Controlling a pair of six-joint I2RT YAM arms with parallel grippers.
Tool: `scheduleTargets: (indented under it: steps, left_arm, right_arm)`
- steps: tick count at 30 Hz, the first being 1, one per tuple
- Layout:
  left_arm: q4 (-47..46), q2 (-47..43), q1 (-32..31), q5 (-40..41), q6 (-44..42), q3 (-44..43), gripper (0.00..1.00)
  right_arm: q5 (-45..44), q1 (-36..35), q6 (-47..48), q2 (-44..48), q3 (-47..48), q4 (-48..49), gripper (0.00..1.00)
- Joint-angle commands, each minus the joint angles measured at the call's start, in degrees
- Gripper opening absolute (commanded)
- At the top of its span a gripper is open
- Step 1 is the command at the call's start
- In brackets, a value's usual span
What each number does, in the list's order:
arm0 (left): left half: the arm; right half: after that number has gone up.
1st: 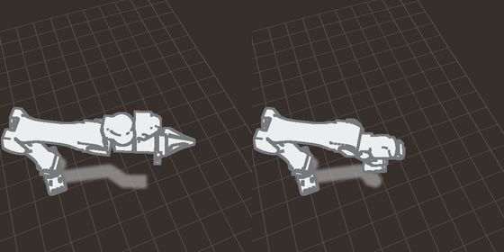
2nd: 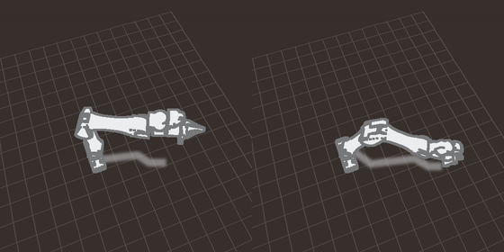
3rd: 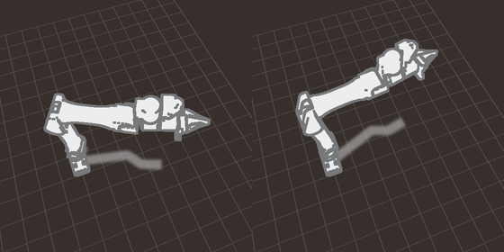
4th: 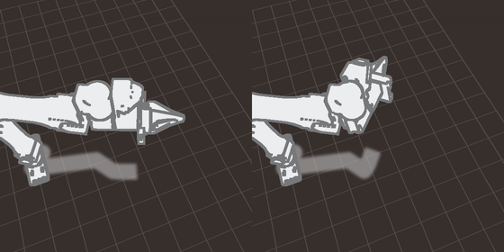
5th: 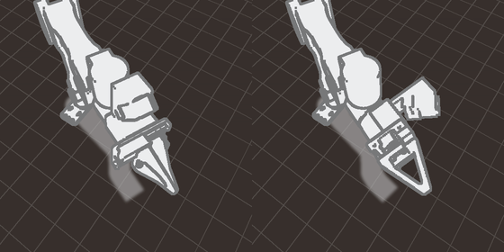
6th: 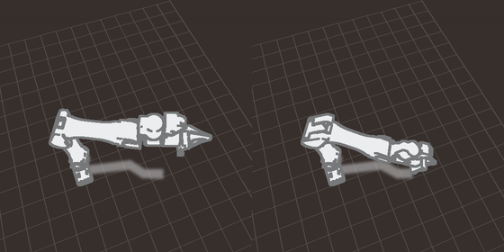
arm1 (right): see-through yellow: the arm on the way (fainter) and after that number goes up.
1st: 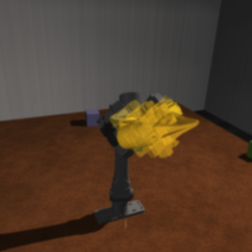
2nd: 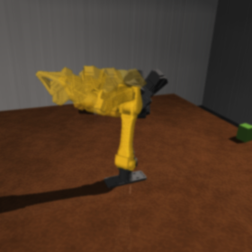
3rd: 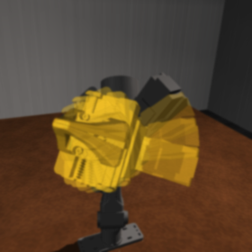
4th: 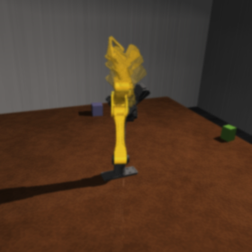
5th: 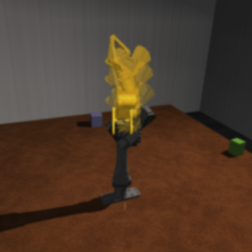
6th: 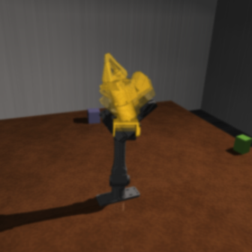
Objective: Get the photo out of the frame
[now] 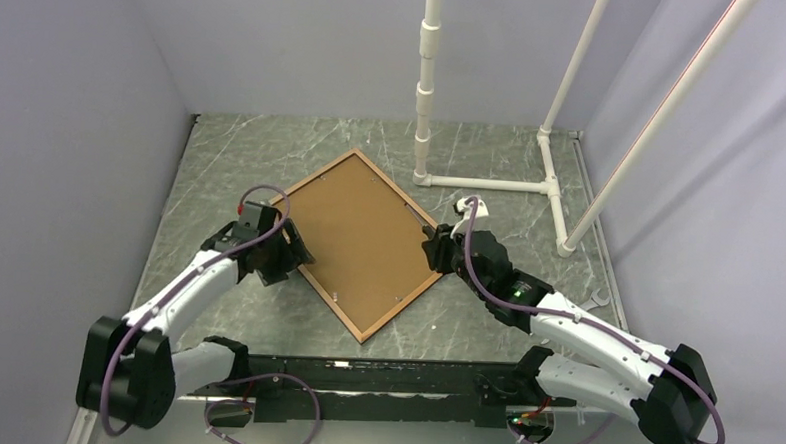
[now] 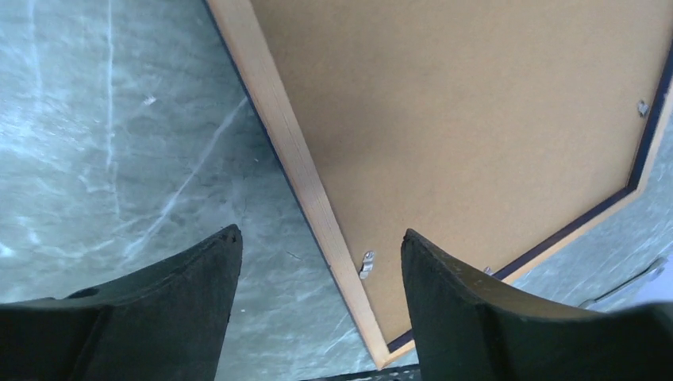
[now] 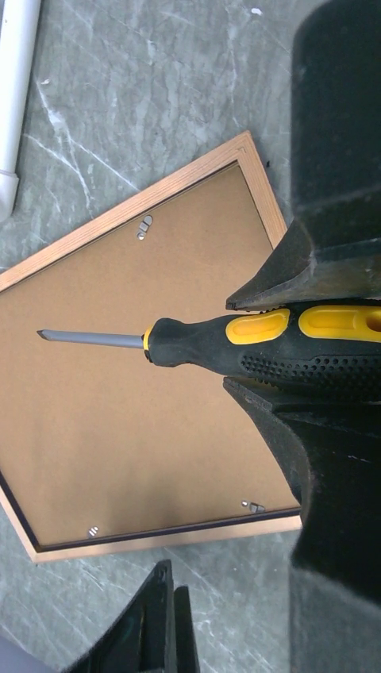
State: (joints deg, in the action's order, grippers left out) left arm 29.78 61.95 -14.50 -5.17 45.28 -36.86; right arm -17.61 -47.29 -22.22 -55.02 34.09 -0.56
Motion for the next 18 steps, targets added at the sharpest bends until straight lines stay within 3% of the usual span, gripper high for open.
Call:
scheduleTargets:
  steps: [1, 11, 14, 18]
  left_arm:
    - [-1.61, 6.86, -0.26, -2.76, 11.05, -2.42, 0.70]
    - [2.26, 18.69, -0.35, -0.60, 22.05, -6.58, 0.57]
    - [2.59, 19.58, -0.35, 1.21, 25.73, -5.23, 0.32]
    - [1.70, 20.60, -0.27, 0.75, 30.01, -2.45, 0.15]
  right_arm:
    - [0.42, 0.11, -1.81, 2.28, 1.69, 0.12, 0.00]
    - [0.25, 0.13, -2.99, 4.44, 0.13, -1.37, 0.00]
    - [-0.02, 0.16, -3.22, 4.21, 0.21, -1.72, 0.00]
    - [-0.82, 0.17, -3.41, 3.74, 0.31, -2.25, 0.00]
